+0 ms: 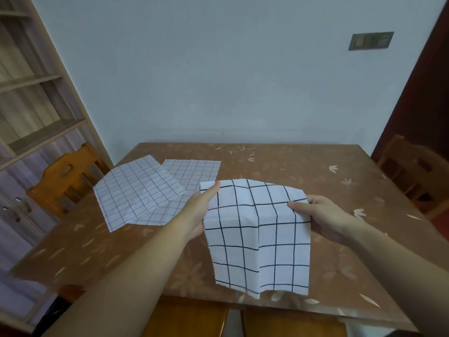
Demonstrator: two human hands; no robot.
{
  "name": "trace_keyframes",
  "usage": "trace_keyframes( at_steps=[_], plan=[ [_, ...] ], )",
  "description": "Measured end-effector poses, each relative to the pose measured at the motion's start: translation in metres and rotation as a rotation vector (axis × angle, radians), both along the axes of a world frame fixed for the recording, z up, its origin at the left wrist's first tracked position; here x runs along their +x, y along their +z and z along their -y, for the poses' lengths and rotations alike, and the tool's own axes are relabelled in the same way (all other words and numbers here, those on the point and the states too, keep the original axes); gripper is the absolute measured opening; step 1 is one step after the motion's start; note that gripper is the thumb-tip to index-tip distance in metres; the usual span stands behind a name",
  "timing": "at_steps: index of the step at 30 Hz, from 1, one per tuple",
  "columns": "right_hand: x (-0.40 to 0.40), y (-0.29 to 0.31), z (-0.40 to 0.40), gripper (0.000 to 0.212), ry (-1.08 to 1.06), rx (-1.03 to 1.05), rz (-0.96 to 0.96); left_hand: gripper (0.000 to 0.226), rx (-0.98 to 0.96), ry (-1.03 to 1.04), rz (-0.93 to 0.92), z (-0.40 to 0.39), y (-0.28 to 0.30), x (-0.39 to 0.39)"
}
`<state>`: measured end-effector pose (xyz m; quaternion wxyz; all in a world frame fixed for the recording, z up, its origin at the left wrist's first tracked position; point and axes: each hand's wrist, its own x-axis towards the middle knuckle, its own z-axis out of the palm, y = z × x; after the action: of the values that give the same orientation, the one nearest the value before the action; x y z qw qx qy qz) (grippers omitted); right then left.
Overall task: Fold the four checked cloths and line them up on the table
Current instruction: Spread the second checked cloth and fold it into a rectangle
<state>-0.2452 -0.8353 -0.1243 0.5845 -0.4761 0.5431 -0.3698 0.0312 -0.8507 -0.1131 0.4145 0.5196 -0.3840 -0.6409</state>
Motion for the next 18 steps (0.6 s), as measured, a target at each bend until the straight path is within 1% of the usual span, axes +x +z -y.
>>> trace_keyframes(
  at_steps=[2, 4, 6, 7, 9, 11, 13, 16, 18],
  plan=[
    [0.002, 0.000, 0.001, 0.015, -0.040, -0.002, 0.038, 0.044, 0.045, -0.099, -0.024, -0.003, -0.006, 0.001],
    [0.003, 0.001, 0.001, 0.017, -0.085, 0.010, 0.074, 0.048, 0.035, -0.182, -0.044, -0.006, -0.016, 0.003],
    [0.002, -0.002, 0.001, 0.020, -0.135, 0.021, 0.088, 0.045, 0.006, -0.239, -0.054, -0.009, -0.024, 0.004],
    [0.002, -0.005, 0.002, 0.021, -0.164, 0.027, 0.088, 0.042, -0.011, -0.243, -0.032, -0.010, -0.027, 0.004],
    [0.001, -0.011, 0.002, 0.024, -0.216, 0.042, 0.069, 0.032, -0.021, -0.195, 0.042, -0.008, -0.032, 0.004],
    [0.002, -0.016, 0.002, 0.022, -0.228, 0.047, 0.010, 0.023, -0.004, -0.122, 0.105, -0.005, -0.037, 0.004],
    [0.002, -0.019, 0.001, 0.021, -0.237, 0.049, -0.024, 0.020, 0.012, -0.071, 0.129, -0.003, -0.039, 0.003],
    [0.001, -0.023, 0.002, 0.030, -0.259, 0.063, -0.022, 0.029, 0.006, 0.006, 0.124, -0.002, -0.042, 0.000],
    [0.000, -0.026, 0.003, 0.042, -0.278, 0.083, -0.013, 0.044, 0.005, 0.076, 0.131, -0.001, -0.046, -0.001]
  ],
)
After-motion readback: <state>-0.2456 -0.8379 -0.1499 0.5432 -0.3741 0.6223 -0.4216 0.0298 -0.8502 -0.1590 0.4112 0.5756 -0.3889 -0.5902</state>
